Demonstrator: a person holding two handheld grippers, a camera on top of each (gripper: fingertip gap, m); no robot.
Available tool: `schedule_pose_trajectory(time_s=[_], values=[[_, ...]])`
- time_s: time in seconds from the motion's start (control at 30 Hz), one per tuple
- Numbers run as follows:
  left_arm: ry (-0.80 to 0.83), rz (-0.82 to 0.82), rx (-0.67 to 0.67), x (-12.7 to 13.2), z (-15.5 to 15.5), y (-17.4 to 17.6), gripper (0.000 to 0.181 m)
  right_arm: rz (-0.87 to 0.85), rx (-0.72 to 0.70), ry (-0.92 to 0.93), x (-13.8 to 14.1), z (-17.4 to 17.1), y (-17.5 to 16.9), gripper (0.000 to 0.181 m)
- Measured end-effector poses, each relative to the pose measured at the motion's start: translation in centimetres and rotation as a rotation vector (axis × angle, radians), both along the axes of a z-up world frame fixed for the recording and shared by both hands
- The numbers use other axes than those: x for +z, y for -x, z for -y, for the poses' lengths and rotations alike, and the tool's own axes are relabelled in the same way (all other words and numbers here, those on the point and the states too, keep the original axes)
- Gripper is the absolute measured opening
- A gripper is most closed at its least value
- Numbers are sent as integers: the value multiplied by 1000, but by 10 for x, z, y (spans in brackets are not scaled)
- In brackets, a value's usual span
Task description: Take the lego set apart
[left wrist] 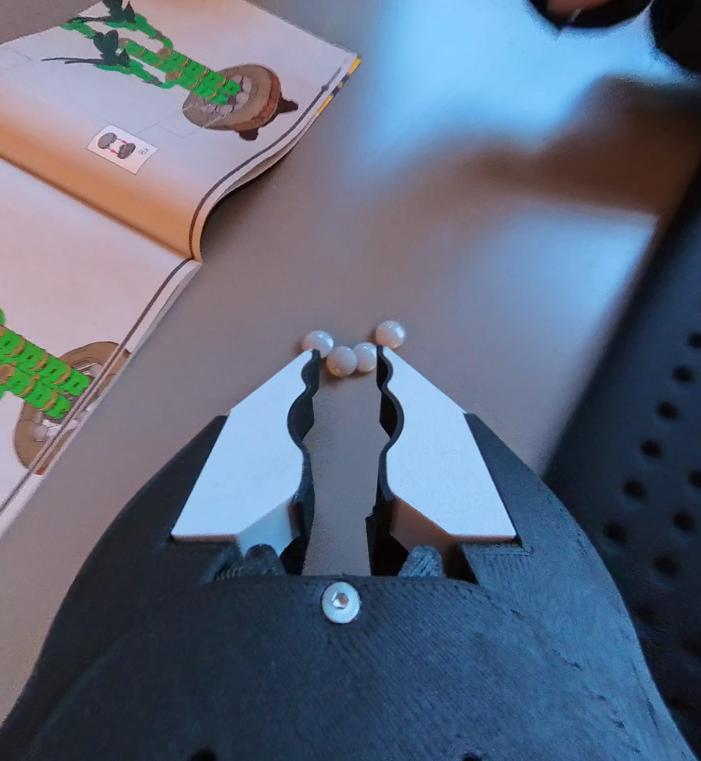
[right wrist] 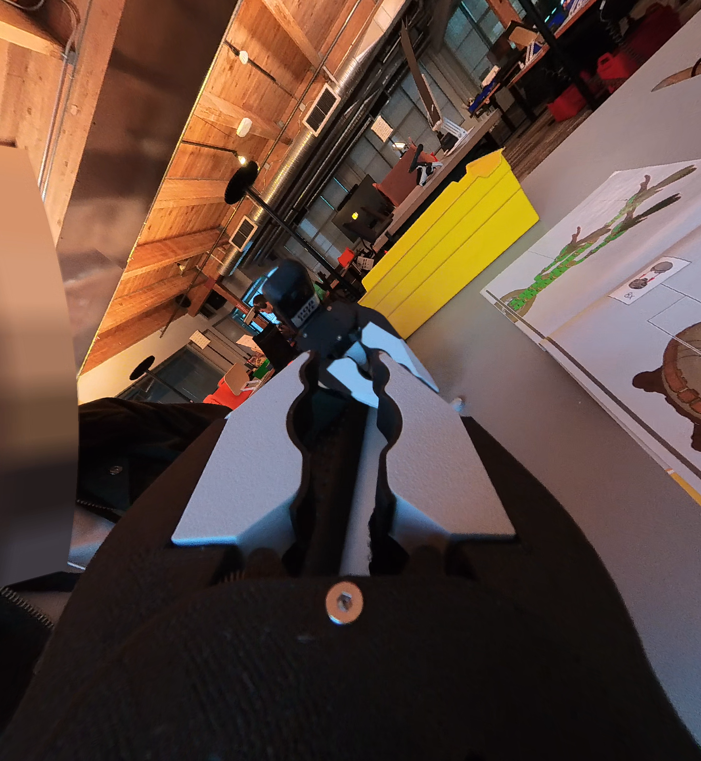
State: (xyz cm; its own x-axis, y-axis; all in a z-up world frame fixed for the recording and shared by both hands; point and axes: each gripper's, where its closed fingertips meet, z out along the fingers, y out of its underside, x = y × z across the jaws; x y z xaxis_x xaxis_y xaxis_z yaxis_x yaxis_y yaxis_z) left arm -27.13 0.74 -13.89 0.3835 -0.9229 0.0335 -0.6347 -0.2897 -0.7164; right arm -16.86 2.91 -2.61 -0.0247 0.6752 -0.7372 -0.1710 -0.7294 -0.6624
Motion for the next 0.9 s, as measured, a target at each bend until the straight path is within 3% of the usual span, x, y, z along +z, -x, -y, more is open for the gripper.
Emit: schedule_pose_trajectory(time_s=[0.1, 0.3, 0.4, 0.5, 0.7, 0.8, 0.9], values=[[-31, -78, -1, -12, -5, 5, 27, -9, 8, 1, 3, 1, 0, 24], [97, 6, 4, -14, -1, -2, 14, 12, 33, 1, 0, 5, 5, 24], [63, 12, 9, -10, -3, -1, 14, 23, 30, 4, -2, 5, 6, 24], [-59, 148, -4, 26, -4, -11, 14, 33, 31, 10, -4, 5, 8, 24], [-496, 608, -91, 144, 29, -38, 14, -100, 183, 72, 18, 34, 33, 25], [-589, 723, -130, 167, 47, -47, 13, -146, 242, 54, 28, 50, 45, 30], [-593, 749, -160, 170, 53, -55, 13, -221, 287, 56, 40, 59, 49, 30]])
